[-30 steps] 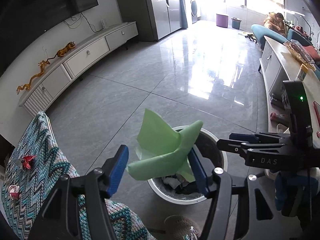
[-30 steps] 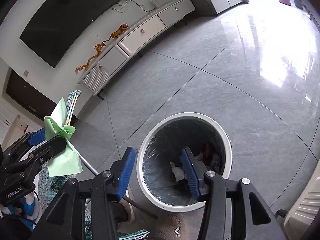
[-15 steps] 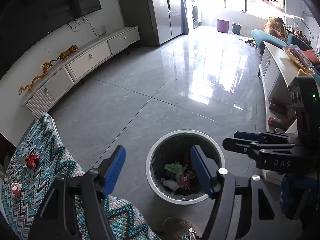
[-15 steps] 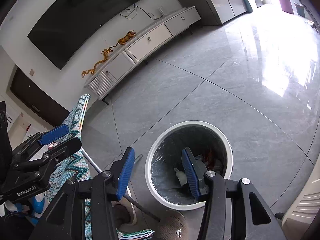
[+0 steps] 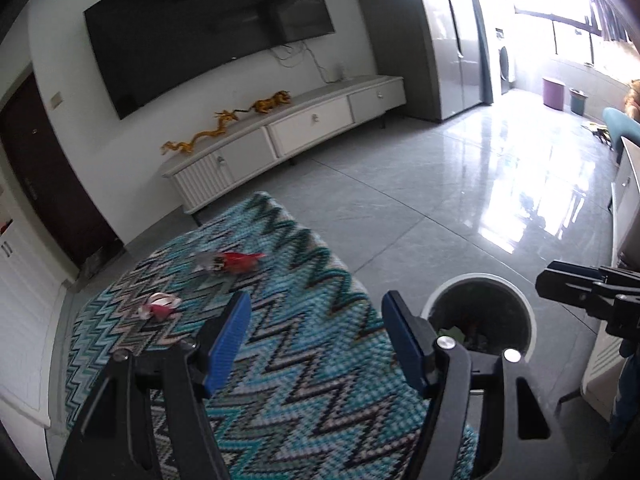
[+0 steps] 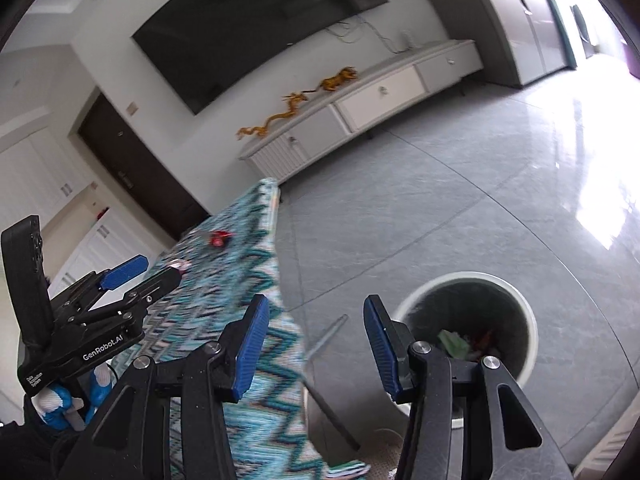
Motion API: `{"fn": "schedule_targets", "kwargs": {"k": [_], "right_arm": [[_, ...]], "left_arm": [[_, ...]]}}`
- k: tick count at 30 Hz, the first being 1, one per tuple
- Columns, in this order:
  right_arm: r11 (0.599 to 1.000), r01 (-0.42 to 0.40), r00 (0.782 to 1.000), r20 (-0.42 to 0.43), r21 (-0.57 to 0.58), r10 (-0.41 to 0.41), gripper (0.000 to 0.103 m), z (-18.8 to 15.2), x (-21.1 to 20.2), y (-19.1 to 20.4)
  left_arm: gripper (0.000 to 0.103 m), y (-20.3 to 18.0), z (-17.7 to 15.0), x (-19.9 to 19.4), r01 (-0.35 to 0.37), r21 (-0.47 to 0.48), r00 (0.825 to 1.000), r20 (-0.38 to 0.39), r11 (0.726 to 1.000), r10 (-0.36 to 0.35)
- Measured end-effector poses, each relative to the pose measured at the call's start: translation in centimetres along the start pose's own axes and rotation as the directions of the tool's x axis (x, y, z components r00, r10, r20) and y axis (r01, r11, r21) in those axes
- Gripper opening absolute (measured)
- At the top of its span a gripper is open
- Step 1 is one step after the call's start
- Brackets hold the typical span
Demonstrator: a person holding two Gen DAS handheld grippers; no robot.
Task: Collect trash
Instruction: 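Move both grippers back to the last two wrappers on the rug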
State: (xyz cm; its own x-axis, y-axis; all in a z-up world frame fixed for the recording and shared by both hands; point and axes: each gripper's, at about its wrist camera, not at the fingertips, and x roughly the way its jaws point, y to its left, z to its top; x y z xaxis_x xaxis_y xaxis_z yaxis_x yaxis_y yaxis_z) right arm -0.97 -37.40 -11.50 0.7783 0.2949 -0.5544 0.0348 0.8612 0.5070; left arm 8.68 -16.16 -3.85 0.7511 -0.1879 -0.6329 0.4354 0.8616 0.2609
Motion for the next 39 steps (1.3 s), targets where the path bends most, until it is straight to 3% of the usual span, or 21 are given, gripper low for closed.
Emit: {"fn": "schedule_targets", "kwargs": {"k": [8, 17, 30, 39], "right_arm": [[0.987, -0.093, 0.996, -0.019, -0.131, 0.091, 0.047, 0.1, 1.0, 7.9], [0.961, -0.121, 0.993, -0.024, -0.249, 0.119, 0.049, 0.2, 0.5, 14.3], [0.928, -0.112, 0.993, -0.012, -0.357, 0.115, 0.051, 1.2, 0.3, 19.9], [0.891, -0.122, 0.992, -0.021, -0.437, 0.125, 0.058, 3.0, 2.6, 23.5]], "left_arm": [[0.066, 7.6, -2.1, -6.6, -0.143, -0.117, 0.986, 0.07, 0.983, 0.151], [0.066, 11.8, -3.6, -11.1, -0.187, -0.199, 0.968, 0.131, 0.962, 0.215], [0.066, 15.3, -4.8, -12.2, -0.187, -0.259, 0.96, 0.156, 0.947, 0.233], [0.067, 20.3, -4.4, -8.9, -0.187, -0.305, 0.968, 0.104, 0.934, 0.227]]}}
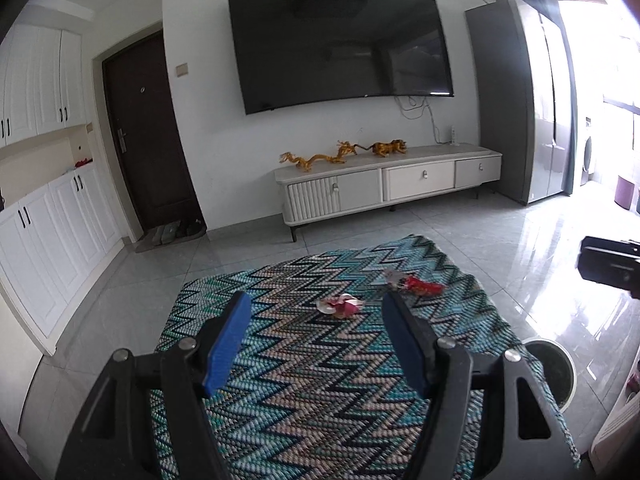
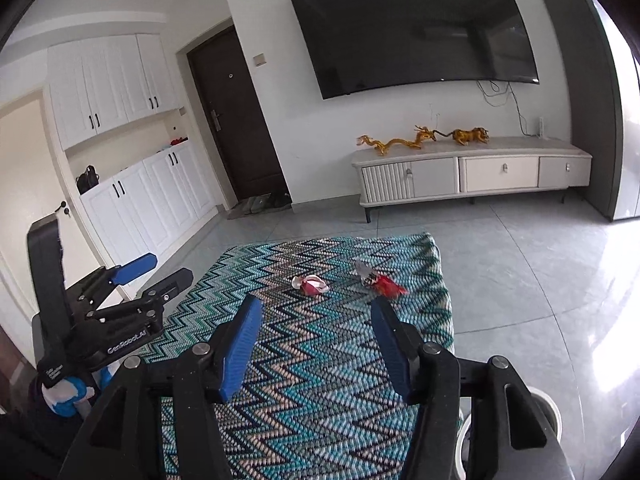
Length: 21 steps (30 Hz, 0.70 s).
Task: Collect trash
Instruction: 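Move both grippers back to the last two wrappers on the rug, then grasp the red-white wrapper with the left gripper while the right grasps the red chip bag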
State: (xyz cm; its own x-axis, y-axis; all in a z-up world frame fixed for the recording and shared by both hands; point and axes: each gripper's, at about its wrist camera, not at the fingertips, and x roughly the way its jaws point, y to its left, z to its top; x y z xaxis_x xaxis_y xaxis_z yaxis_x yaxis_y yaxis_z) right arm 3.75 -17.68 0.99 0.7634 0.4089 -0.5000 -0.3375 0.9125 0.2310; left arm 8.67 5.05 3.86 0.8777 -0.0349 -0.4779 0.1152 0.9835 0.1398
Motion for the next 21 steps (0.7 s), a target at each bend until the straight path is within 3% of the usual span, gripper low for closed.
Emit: {"fn": "schedule_targets", "kwargs": {"k": [5, 10, 17, 21], "right_arm": [[0.998, 0.05, 0.999, 0.019, -0.039, -0.049, 0.069, 2.1, 3.6, -0.7], [0.992, 0.117, 0.993, -0.004, -0.044, -0.117, 0.069, 2.5, 10.7, -3.4], [0.987, 0.157, 0.977, -0.137, -0.041, -0.161, 0.069, 0.3, 22.2, -7.8], [0.987, 0.16, 0.963, -0.215, -0.031, -0.162, 0.069, -0.8, 26.9, -9.9]], "left_arm": [[0.067, 5.2, 1.4, 6.4, 0.067, -0.14, 0.991, -0.102, 0.988, -0.082], [0.067, 7.5, 0.9, 12.9, 0.116, -0.24, 0.975, -0.157, 0.964, -0.156], [0.067, 3.8, -1.3, 21.6, 0.239, -0.194, 0.924, -0.256, 0.951, -0.285], [0.067, 1.5, -1.9, 25.1, 0.288, -0.146, 0.904, -0.285, 0.946, -0.319]]}}
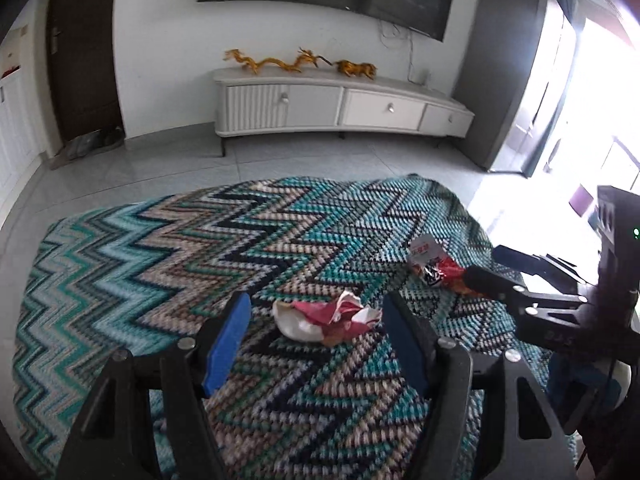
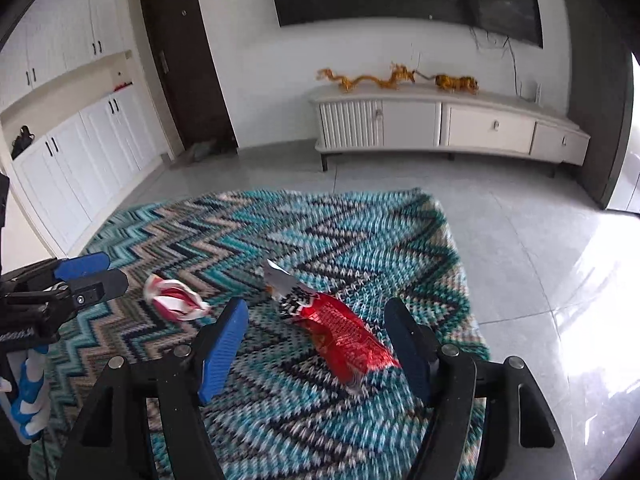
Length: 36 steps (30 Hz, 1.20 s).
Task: Collect trash
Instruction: 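Grasp the red-white wrapper with the left gripper while the right grasps the red chip bag, then carry the red-white wrapper and red chip bag over to the bin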
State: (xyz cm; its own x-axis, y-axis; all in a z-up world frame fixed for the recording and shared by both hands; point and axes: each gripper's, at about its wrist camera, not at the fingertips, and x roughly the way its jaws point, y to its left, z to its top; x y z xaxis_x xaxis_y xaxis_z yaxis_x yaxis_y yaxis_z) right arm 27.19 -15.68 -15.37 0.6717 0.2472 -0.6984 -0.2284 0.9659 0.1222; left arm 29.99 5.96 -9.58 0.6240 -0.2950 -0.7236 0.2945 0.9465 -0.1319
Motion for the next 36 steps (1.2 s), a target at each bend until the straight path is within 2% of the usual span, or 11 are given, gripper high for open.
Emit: {"fn": "schedule_targets", "kwargs": {"k": [4, 10, 11, 12, 13, 17, 20, 27, 28, 31, 36], "right_arm": [[1.0, 0.011, 0.998, -0.058, -0.015, -0.012, 0.063, 0.1, 2.7, -0.4], [0.999, -0.007, 0.995, -0.102, -0.042, 0.003, 0.042, -0.8, 2.9, -0.2], [0.999, -0.009, 0.994, -0.106, -0.048, 0.004, 0.032, -1.0, 2.7, 0.0], [0.999, -0.007, 0.994, -0.114, -0.05, 0.002, 0.032, -1.2, 2.5, 0.0], [0.999, -0.006, 0.993, -0.115, -0.05, 0.001, 0.032, -1.3, 2.4, 0.0], [0.998, -0.019, 0.993, -0.116, -0.056, 0.013, 0.031, -2.3, 1.4, 0.5], [0.999, -0.031, 0.994, -0.106, -0.044, 0.027, 0.03, -3.0, 0.3, 0.8], [0.996, -0.083, 0.994, -0.073, -0.037, 0.08, 0.03, -4.4, -3.5, 1.6], [0.995, -0.092, 0.994, -0.069, -0.034, 0.089, 0.03, -4.5, -4.0, 1.7], [0.993, -0.111, 0.993, -0.054, -0.026, 0.11, 0.03, -4.7, -5.1, 1.7], [0.992, -0.129, 0.991, -0.026, 0.003, 0.129, 0.03, -4.7, -6.2, 1.1]], "left_arm": [[0.067, -0.8, 0.4, 3.2, 0.02, 0.053, 0.999, -0.043, 0.998, -0.018], [0.067, -1.2, -0.7, 4.3, 0.037, 0.077, 0.997, -0.069, 0.996, -0.031], [0.066, -1.3, -1.0, 4.3, 0.043, 0.078, 0.996, -0.08, 0.996, -0.037], [0.066, -1.4, -1.4, 4.2, 0.04, 0.084, 0.996, -0.089, 0.996, -0.033], [0.064, -1.6, -1.8, 4.2, 0.025, 0.095, 0.995, -0.095, 0.995, -0.016], [0.033, -1.5, -3.1, 3.7, 0.01, 0.078, 0.995, -0.097, 0.997, -0.002], [0.016, -0.9, -3.3, 2.7, 0.049, 0.018, 0.995, -0.093, 0.999, -0.048], [0.018, -0.7, -3.1, 0.0, 0.061, -0.028, 0.998, -0.032, 0.998, -0.062], [0.021, -0.6, -2.8, -0.2, 0.068, -0.039, 0.997, -0.02, 0.997, -0.069], [0.062, -0.9, -1.5, 0.1, 0.047, -0.035, 0.999, 0.011, 0.998, -0.046], [0.065, -2.0, 0.4, 3.0, 0.003, -0.015, 1.0, 0.004, 1.0, -0.003]]}}
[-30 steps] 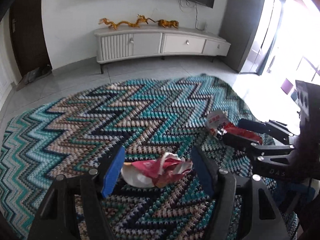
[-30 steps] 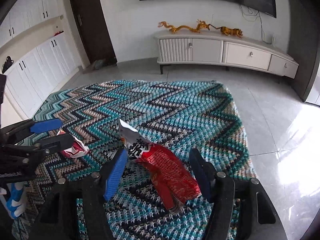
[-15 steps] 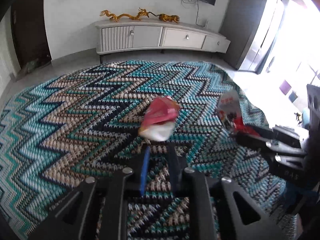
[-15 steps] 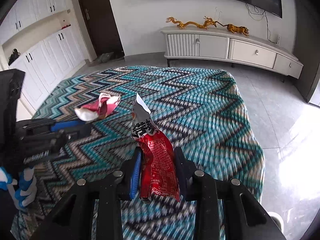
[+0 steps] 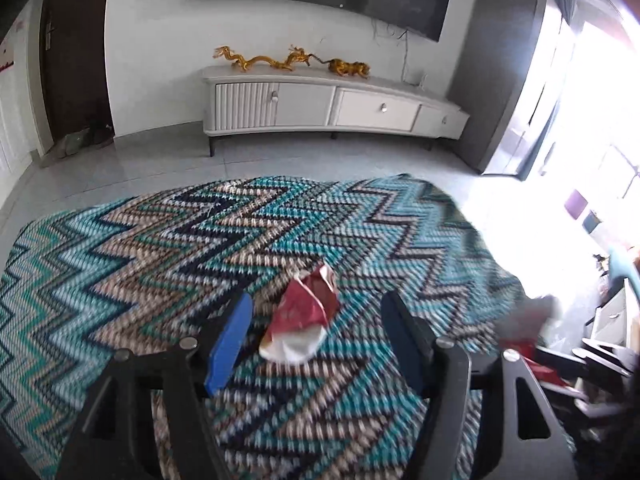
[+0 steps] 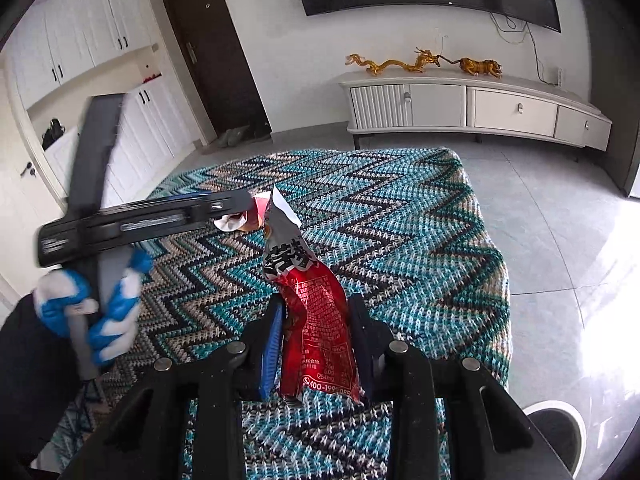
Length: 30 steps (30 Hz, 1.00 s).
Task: Collect trash
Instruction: 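Carry the red-white wrapper and red chip bag over to the bin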
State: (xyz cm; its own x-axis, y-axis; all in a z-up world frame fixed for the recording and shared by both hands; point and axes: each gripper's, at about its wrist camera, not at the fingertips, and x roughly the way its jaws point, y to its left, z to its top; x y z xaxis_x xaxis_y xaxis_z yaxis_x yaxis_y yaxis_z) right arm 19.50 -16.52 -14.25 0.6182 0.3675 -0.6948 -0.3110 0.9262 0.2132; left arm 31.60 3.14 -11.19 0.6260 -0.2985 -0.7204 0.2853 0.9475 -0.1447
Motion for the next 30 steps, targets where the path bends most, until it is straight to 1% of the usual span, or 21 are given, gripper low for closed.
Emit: {"fn": "schedule_targets", "kwargs": {"k": [3, 5, 6, 7, 9, 12, 17, 21, 24, 28, 30], "right_arm": [[1.0, -0.005, 1.0, 0.005, 0.015, 0.005, 0.03, -0.3, -0.4, -0.3], [1.0, -0.005, 1.0, 0.008, 0.019, 0.005, 0.03, -0.3, -0.7, -0.4], [1.0, -0.006, 1.0, 0.012, 0.021, 0.006, 0.03, -0.5, -0.9, -0.4], [1.0, -0.006, 1.0, 0.016, 0.023, 0.006, 0.03, -0.6, -1.1, -0.4], [0.999, -0.014, 1.0, 0.024, 0.033, 0.013, 0.03, -0.8, -1.6, -0.2], [0.999, -0.027, 0.999, 0.037, 0.039, 0.026, 0.03, -1.2, -2.5, 0.4], [0.997, -0.061, 0.996, 0.073, 0.041, 0.057, 0.03, -2.0, -5.7, 2.1], [0.996, -0.083, 0.99, 0.121, 0.039, 0.077, 0.03, -3.1, -10.0, 3.6], [0.995, -0.091, 0.984, 0.16, 0.048, 0.083, 0.03, -4.2, -13.4, 4.3], [0.993, -0.093, 0.974, 0.212, 0.077, 0.075, 0.03, -6.4, -18.4, 4.2], [0.992, -0.078, 0.969, 0.239, 0.095, 0.053, 0.03, -7.5, -21.0, 3.8]], "left_arm": [[0.064, 0.1, 0.0, 2.5, -0.041, 0.006, 0.998, -0.05, 0.999, 0.041], [0.038, 0.3, -0.2, 3.6, -0.056, 0.003, 0.995, -0.079, 0.998, 0.056], [0.036, 0.4, -0.3, 3.4, -0.063, 0.0, 0.996, -0.069, 0.998, 0.063], [0.032, 0.5, -0.2, 2.9, -0.052, -0.013, 0.997, -0.06, 0.999, 0.052], [0.031, 0.6, -0.2, 2.0, -0.038, -0.022, 0.998, -0.048, 0.999, 0.037], [0.031, -0.2, -0.8, -0.3, -0.033, -0.001, 0.999, -0.023, 0.999, 0.033], [0.031, -2.1, -2.4, -6.0, 0.012, 0.017, 1.0, 0.027, 1.0, -0.012], [0.031, -3.8, -3.1, -10.6, 0.062, 0.019, 0.995, 0.073, 0.998, -0.064], [0.031, -6.0, -4.1, -14.3, 0.102, 0.031, 0.989, 0.109, 0.994, -0.104], [0.031, -9.5, -5.2, -18.2, 0.152, 0.081, 0.977, 0.14, 0.985, -0.162], [0.031, -11.4, -5.5, -19.5, 0.179, 0.105, 0.97, 0.148, 0.978, -0.193]]}}
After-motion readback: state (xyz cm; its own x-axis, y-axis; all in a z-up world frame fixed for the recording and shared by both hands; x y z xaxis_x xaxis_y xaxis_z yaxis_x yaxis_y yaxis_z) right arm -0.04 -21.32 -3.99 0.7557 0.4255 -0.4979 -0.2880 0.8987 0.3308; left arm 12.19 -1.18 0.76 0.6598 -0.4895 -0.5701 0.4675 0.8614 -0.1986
